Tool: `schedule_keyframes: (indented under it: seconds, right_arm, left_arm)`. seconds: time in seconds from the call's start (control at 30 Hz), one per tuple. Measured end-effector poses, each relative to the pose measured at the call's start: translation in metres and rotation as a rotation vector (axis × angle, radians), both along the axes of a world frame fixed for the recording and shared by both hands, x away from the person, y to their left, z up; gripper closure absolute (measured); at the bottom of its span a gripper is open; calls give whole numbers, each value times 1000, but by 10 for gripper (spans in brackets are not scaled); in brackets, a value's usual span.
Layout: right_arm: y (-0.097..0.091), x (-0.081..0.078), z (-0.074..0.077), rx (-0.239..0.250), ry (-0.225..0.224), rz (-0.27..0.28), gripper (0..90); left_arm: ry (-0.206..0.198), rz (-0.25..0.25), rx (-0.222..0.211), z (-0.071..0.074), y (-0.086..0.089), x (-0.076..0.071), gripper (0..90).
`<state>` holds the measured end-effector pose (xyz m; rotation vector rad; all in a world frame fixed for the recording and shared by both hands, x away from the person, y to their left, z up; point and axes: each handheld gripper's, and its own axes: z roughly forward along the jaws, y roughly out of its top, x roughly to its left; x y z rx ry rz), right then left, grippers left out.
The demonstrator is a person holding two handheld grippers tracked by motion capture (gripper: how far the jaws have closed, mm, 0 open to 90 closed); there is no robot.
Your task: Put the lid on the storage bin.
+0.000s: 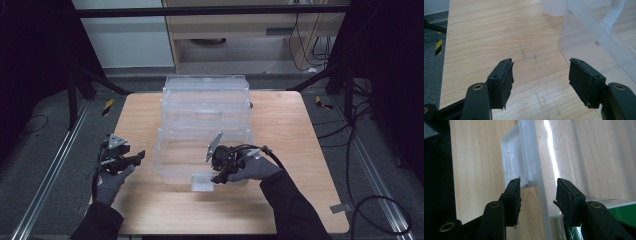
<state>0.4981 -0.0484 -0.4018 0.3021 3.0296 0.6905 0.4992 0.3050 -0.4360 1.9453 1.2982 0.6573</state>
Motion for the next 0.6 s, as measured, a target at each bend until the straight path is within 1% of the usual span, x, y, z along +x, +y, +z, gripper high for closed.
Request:
schedule_keyframes:
  seconds: [0.07, 0.23, 0.6]
  right_arm:
    - [0, 1, 0, -1, -1, -3, 572]
    - [0, 1, -1, -1, 0, -7, 587]
    - [5, 3, 0, -30, 21, -7, 587]
  left_arm:
    - [-2, 3, -4, 0, 0, 0, 352]
    - [-1, 1, -3, 0, 0, 0, 352]
    - [0, -5, -2, 1, -1, 0, 352]
